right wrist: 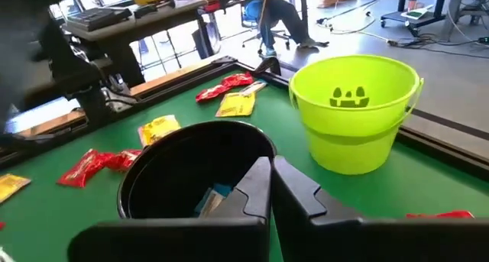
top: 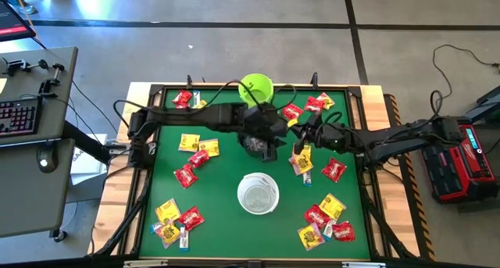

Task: Sort candy by brand, put in halloween buckets
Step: Put the white chocolate into the black bucket

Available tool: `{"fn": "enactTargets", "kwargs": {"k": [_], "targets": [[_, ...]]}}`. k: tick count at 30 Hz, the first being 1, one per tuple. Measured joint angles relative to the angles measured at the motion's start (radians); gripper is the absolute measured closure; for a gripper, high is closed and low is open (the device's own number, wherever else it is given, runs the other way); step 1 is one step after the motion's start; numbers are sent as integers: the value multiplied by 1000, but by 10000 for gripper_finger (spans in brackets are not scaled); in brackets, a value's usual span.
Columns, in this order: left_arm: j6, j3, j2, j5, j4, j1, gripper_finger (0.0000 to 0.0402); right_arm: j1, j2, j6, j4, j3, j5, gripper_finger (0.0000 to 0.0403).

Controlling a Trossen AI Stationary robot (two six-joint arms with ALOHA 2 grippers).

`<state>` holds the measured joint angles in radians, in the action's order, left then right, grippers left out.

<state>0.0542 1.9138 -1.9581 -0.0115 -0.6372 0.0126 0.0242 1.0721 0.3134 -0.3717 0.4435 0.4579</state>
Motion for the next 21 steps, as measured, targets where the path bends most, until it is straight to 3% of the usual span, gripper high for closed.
{"fn": "enactTargets", "kwargs": {"k": [5, 10, 15, 21], "targets": [[-46, 1, -1, -21, 183, -45, 338, -31, 0, -88, -1, 0, -93, 403], [-44, 1, 4, -18, 312, -63, 395, -47, 0, -96, -10, 0, -97, 403], [3, 1, 16, 20, 308, -88, 399, -48, 0, -113, -22, 0, -136, 403], [90, 1, 28, 166, 330, -99, 401, -37, 0, -70, -7, 0, -136, 403]]}}
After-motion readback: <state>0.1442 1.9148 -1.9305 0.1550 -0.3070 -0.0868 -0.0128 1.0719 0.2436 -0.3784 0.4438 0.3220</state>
